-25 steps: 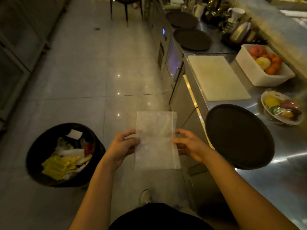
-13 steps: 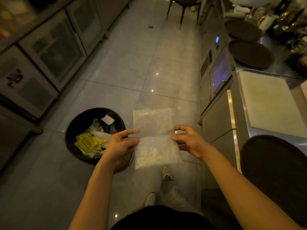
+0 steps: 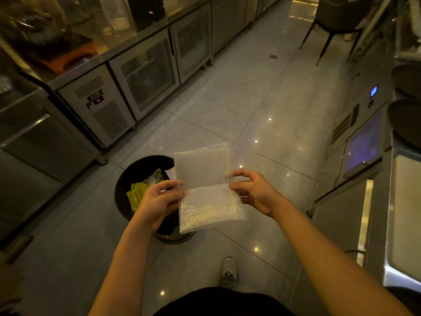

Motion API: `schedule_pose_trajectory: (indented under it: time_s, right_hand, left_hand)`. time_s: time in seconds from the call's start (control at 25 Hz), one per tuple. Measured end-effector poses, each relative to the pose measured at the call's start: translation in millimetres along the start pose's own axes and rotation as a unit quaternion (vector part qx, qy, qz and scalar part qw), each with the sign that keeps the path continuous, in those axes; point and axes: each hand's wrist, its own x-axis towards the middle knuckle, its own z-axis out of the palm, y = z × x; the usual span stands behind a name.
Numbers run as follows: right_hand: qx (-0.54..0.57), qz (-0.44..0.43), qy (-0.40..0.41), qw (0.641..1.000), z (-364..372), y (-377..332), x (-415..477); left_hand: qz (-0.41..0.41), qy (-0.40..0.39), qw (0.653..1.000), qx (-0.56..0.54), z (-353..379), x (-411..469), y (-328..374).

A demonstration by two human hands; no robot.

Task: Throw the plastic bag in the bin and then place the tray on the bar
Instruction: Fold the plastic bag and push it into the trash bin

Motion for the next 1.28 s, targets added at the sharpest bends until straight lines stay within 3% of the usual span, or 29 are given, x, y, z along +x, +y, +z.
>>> schedule_pose_trajectory:
  time_s: [0.32,0.6,1.04,1.28]
  right_hand:
    - [0.012,-0.002,-0.063,0.998,-7,-25,35]
    - [0.018,-0.001,-0.114,0.993,18,-44,70]
    - [-0.049,-0.033,-0.144,0.988,125,-76,130]
    - [-0.083,-0.052,-0.147,0.984,210,-91,160]
  left_hand:
    - [0.024,0.064,0.997,-0.041,6,7,8]
    - [0.021,0.096,0.983,-0.153,-17,14,13]
    - [0.051,0.125,0.973,-0.188,-115,27,47]
    - [0.037,0.071,0.975,-0.206,-186,34,64]
